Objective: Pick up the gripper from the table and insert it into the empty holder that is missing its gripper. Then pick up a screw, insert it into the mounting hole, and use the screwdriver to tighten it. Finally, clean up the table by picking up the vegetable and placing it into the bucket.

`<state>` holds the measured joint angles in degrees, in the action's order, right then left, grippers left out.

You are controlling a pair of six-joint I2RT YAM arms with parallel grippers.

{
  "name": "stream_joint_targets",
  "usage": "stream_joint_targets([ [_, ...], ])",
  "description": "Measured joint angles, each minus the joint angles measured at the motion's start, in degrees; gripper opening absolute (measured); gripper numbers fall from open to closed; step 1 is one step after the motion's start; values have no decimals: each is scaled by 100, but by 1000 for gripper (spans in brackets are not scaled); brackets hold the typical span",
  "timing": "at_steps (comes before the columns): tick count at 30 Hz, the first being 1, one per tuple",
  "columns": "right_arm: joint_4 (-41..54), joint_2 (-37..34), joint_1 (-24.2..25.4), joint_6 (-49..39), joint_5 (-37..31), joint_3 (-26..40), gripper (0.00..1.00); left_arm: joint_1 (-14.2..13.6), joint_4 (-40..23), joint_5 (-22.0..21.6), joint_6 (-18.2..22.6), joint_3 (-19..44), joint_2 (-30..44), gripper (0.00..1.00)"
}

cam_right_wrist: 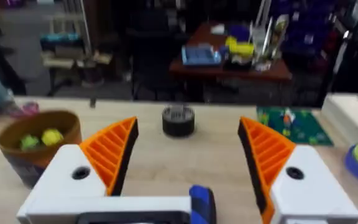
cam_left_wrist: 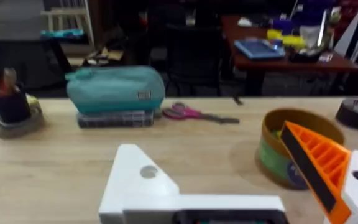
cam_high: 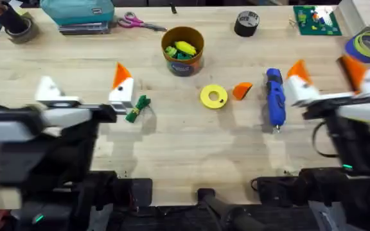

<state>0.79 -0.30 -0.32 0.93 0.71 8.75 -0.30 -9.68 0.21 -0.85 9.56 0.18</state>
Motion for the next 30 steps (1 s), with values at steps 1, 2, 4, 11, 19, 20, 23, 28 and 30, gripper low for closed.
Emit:
stream_joint_targets([
  [1, 88, -13, 0, 5, 0, 227, 997, 0, -119, 0, -1, 241, 28, 986],
  [2, 257, -44, 0, 12, 0, 496, 997, 0, -273, -1, -2, 538, 91, 985],
  [4, 703, -170, 0, 13, 2, 1044, 997, 0, -538, -4, -2, 1044, 258, 985],
  [11, 2543, -1344, 0, 15, 15, 2652, 997, 0, -2005, -236, -2, 2955, 1682, 986],
  [19, 4940, -3736, 0, 15, 56, 4592, 997, 0, -4044, -304, 0, 4792, 4203, 985],
  [20, 5161, -3958, 0, 15, 63, 4718, 997, 0, -4200, -304, -2, 4879, 4444, 986],
  [23, 5407, -4494, 0, 15, 64, 4889, 997, 0, -4382, -304, 1, 4985, 5050, 986],
  [28, 5450, -4953, 0, 15, 65, 4895, 996, 0, -4417, -282, -1, 4986, 5738, 986],
  [30, 5450, -5016, 0, 15, 64, 4895, 997, 0, -4415, -282, 1, 4986, 5908, 986],
])
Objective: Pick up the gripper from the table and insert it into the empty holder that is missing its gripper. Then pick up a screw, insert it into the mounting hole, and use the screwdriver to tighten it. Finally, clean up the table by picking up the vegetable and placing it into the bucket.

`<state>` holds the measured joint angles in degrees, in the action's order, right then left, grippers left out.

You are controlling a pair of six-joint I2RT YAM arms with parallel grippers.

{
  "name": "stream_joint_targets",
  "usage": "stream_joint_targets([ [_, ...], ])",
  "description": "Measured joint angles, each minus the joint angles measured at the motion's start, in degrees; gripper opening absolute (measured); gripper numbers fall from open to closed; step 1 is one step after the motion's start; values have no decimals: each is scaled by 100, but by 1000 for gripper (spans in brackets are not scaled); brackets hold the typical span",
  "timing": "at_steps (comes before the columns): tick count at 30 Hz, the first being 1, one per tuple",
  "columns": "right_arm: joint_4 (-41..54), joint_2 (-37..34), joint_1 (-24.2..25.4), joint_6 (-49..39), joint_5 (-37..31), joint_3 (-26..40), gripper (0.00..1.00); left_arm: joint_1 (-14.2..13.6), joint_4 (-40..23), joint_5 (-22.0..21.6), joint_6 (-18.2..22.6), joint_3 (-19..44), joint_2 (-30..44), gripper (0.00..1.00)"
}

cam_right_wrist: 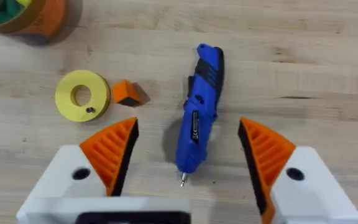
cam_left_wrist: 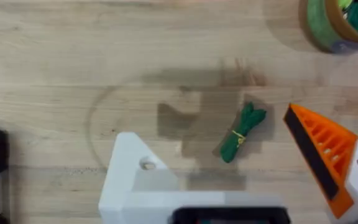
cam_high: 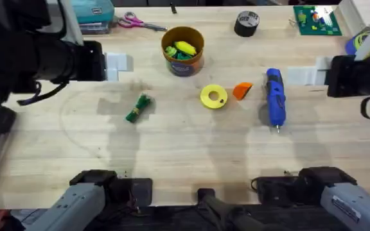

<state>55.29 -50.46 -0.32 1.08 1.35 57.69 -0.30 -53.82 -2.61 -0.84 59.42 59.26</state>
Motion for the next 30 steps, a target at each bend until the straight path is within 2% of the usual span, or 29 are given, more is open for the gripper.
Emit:
stream_joint_targets([
  [5, 3, -33, 0, 0, 0, 2, 997, 0, -103, 47, 47, 0, 240, 986],
  [11, 2, -34, 0, -1, 0, 2, 997, -26, -856, 410, 864, 0, 264, 985],
  [13, 2, -32, 0, 0, 1, 2, 997, -127, -1081, 496, 1119, 0, 321, 986],
  [16, 2, -32, 0, -1, 0, 2, 997, -459, -1350, 534, 1428, 9, 541, 986],
  [19, 2, -32, 0, 0, 0, 2, 997, -853, -1397, 480, 1610, 9, 863, 985],
  [21, 2, -34, 0, -1, 0, 2, 997, -971, -1396, 464, 1681, 9, 1077, 985],
  [30, 2, -32, 0, 0, 2, 2, 997, -997, -974, 407, 1762, 11, 2264, 986],
])
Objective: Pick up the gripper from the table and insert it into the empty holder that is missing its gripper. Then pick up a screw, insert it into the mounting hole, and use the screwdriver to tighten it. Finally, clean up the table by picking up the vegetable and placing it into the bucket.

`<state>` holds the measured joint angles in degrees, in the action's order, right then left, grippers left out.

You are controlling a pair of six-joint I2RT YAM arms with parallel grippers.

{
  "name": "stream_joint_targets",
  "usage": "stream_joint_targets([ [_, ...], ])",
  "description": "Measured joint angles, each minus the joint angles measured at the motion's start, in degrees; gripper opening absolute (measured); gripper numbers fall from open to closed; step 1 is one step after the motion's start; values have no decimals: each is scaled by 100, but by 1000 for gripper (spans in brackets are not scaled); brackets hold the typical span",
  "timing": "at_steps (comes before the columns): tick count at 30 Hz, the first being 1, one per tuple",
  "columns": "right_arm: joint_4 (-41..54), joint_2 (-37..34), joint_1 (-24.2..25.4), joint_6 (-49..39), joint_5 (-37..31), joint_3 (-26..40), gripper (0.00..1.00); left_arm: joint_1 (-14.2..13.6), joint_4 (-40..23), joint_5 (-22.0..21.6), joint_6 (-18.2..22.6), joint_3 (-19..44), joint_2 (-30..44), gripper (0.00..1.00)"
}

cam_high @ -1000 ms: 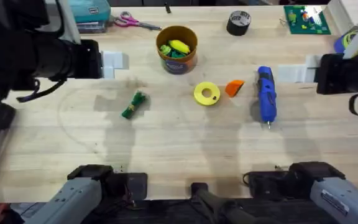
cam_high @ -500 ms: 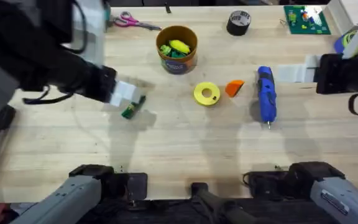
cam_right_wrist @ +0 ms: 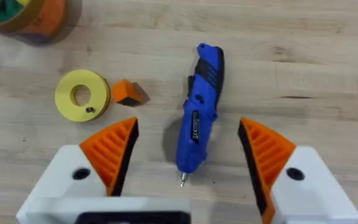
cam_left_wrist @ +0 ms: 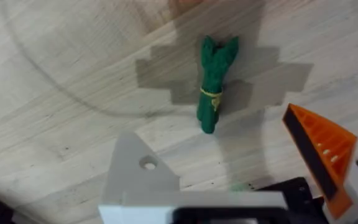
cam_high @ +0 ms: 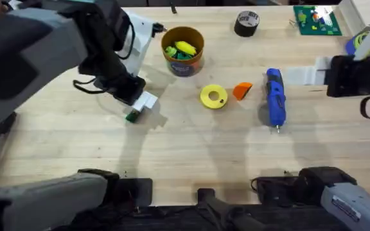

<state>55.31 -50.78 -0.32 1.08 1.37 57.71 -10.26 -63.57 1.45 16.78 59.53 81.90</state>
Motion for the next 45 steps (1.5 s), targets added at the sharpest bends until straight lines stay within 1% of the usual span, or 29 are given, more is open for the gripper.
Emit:
stream_joint_targets([
  [5, 0, 0, 0, 0, -2, 0, 996, 2, 126, 69, 2, 0, 566, 986],
  [10, 0, -2, 0, 0, -2, 0, 997, 2, 240, 85, 5, 0, 948, 986],
  [18, 0, 0, 0, 0, -2, 0, 997, 111, 404, 71, 27, 2, 1564, 992],
  [22, 0, 0, 0, -2, 0, 0, 996, 122, 400, 126, 61, 35, 1607, 937],
  [23, 0, 0, 2, 0, -2, 0, 997, 118, 400, 145, 69, 35, 1607, 904],
  [24, 0, 0, 0, 0, -2, 0, 997, 118, 404, 164, 69, 35, 1607, 844],
  [25, 0, 0, 0, -2, -2, 0, 996, 118, 406, 198, 68, 37, 1607, 726],
  [26, 0, 0, 0, 0, -2, 0, 997, 118, 400, 241, 87, 40, 1607, 555],
  [29, 0, 0, 0, -2, -2, 0, 997, 103, 380, 369, 98, 57, 1596, 142],
  [30, 0, 0, 0, 0, -1, 0, 997, 96, 378, 387, 110, 62, 1585, 40],
  [31, 1, -1, 0, 0, -1, 0, 997, 94, 386, 384, 108, 66, 1583, 15],
  [40, 2, 0, 0, 0, -2, 0, 996, 91, 423, 367, 105, 99, 1585, 14],
  [42, 0, 0, 0, -2, -2, 0, 997, 86, 405, 303, 103, 206, 1587, 14],
  [45, 0, 5, 0, -2, -2, 0, 997, 75, 146, 228, 101, 509, 1550, 14],
])
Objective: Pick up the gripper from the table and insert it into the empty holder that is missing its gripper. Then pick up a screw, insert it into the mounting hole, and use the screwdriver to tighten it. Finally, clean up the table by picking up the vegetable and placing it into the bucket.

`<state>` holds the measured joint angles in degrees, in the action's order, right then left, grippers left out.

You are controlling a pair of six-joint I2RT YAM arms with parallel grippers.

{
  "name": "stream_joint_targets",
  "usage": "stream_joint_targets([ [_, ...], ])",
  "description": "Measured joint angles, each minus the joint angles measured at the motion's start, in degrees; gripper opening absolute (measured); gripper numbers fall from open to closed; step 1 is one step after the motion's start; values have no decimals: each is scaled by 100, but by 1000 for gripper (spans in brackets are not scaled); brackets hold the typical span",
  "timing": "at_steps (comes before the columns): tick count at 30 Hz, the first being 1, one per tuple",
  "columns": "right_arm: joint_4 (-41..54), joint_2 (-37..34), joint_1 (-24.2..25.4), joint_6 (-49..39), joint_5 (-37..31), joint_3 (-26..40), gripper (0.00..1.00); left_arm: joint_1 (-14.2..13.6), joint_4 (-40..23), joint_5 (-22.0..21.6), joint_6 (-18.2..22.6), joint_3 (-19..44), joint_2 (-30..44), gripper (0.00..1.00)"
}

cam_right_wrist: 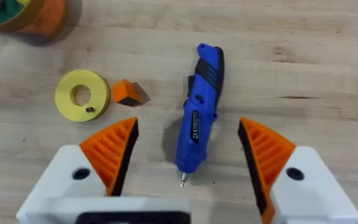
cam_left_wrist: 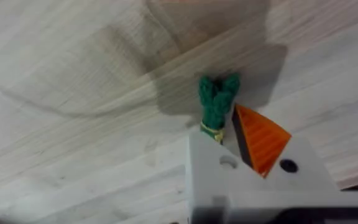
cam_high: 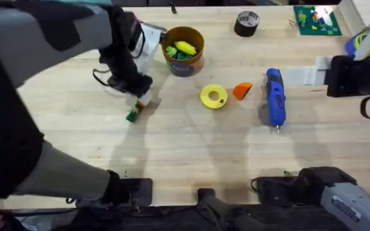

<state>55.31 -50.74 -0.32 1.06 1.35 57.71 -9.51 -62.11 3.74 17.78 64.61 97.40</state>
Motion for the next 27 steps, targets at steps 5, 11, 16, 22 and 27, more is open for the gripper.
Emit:
stream_joint_targets([
  [5, 1, 2, 0, 2, 0, 0, 997, -6, -563, -43, -28, 771, -516, 14],
  [11, 0, 2, 0, 0, 1, 0, 997, -9, -998, -51, -154, 1743, -1410, 14],
  [16, 0, 2, 0, 0, 0, 0, 997, -9, -1290, -52, -195, 2127, -1992, 14],
  [22, 17, 2, 0, 0, 0, 0, 997, -9, -1401, -53, -197, 2138, -2408, 14],
  [27, 190, 2, 0, 1, 0, 0, 997, -9, -1401, -55, -195, 2138, -2407, 460],
])
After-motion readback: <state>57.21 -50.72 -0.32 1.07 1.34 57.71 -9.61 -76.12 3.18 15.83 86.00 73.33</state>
